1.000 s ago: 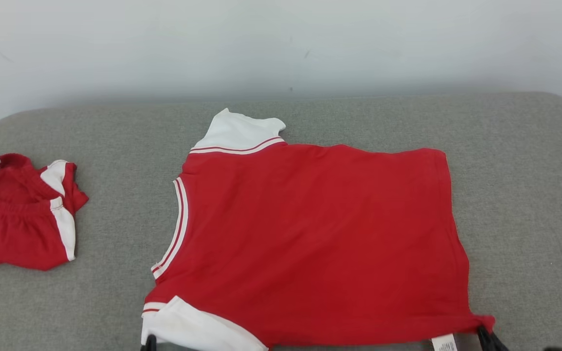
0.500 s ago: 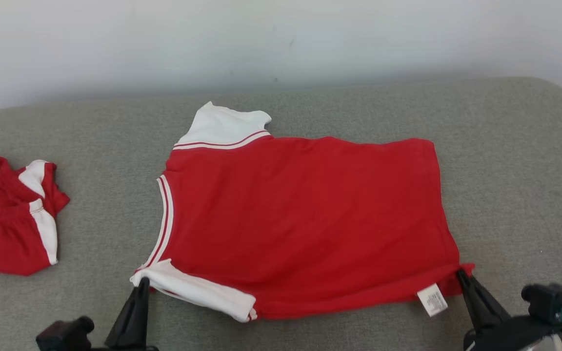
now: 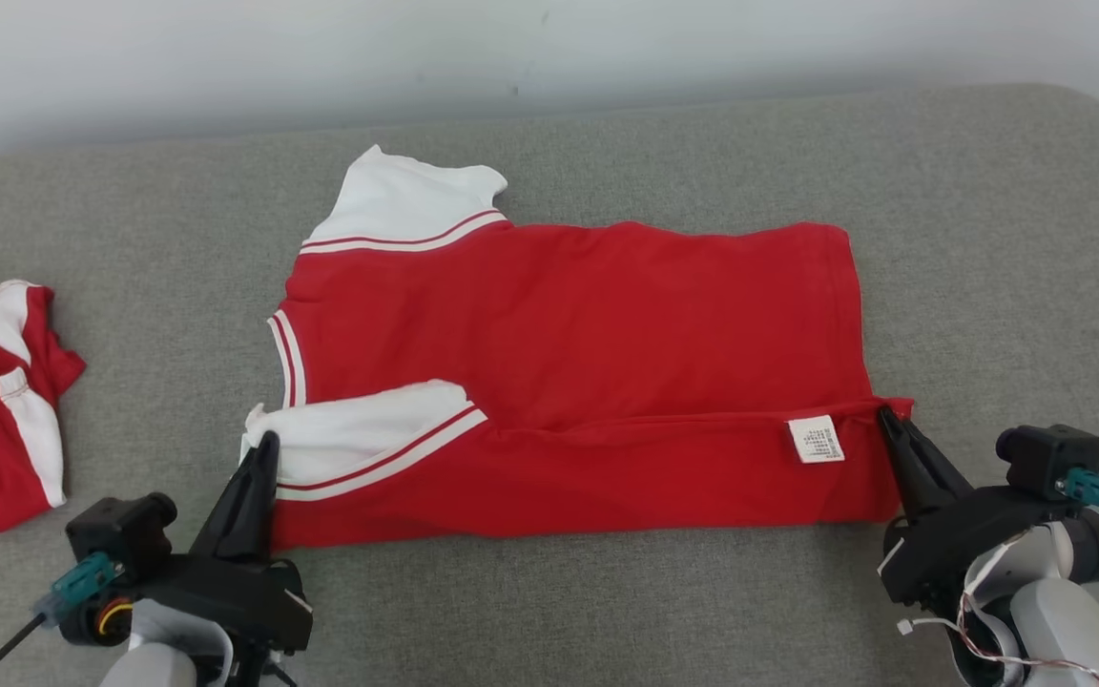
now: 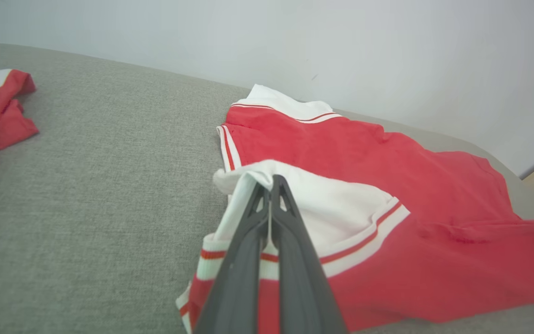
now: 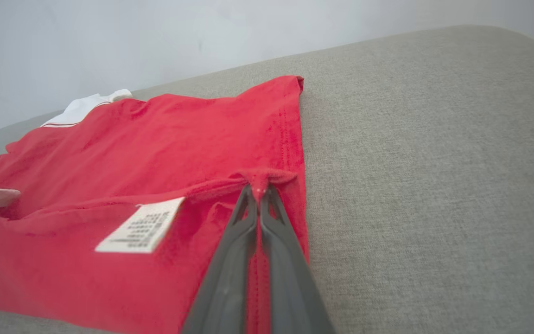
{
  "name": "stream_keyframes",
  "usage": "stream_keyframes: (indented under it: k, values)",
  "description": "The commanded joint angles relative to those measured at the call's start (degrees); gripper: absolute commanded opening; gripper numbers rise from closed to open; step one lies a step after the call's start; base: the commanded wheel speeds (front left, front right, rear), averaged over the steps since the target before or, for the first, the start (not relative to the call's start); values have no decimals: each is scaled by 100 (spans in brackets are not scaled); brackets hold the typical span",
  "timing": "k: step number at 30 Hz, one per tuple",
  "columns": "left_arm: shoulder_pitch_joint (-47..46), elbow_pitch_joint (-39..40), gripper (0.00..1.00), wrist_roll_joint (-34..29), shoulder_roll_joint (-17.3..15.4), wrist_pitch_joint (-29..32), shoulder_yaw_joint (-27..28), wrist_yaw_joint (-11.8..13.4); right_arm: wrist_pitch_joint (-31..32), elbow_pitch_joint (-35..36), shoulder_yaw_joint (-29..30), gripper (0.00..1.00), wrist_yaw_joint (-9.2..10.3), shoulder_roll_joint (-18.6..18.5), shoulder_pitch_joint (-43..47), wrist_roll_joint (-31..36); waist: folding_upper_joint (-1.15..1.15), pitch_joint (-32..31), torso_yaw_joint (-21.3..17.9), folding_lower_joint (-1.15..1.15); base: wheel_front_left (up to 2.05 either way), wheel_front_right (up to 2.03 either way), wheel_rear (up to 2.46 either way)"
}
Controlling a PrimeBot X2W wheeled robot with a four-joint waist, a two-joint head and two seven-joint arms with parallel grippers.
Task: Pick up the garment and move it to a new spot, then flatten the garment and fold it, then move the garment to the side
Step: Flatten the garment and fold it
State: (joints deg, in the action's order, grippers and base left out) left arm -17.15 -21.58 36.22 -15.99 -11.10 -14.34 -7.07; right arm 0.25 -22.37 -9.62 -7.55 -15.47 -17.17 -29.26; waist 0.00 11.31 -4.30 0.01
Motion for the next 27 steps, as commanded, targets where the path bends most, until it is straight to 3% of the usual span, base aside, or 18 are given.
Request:
stream_keyframes:
  k: [1,4,5,6,11,20,27]
  values:
    - [-121,-92,0,-40,-25,-42,-50,-19,-68,-115,-49,0,13,3,-98,-36,0,58,-16,-1,0,0,0]
    - [-310,-335,0,-73,-31,-93,-198,-36,-230,-396,-99,0,13,-21,-269,67,0,83,11,-1,0,0,0]
    - [-358,-412,62,-100,-37,-117,-226,-39,-316,-462,-127,56,13,-31,-308,97,0,82,21,-1,0,0,0]
    - [-397,-482,100,-110,-30,-155,-265,-42,-367,-547,-140,100,13,-24,-314,97,0,75,32,-1,0,0,0]
    - [-391,-653,100,-113,34,-323,-331,-34,-626,-780,-127,100,13,-118,-146,44,0,-31,97,-1,0,0,0]
    - [389,-366,100,-103,116,-410,45,-6,-793,-814,-134,100,13,-244,388,27,0,-164,188,-1,0,0,0]
    - [734,-369,100,-196,212,-411,73,6,-795,-835,-191,100,13,-133,498,79,0,-117,241,-1,0,0,0]
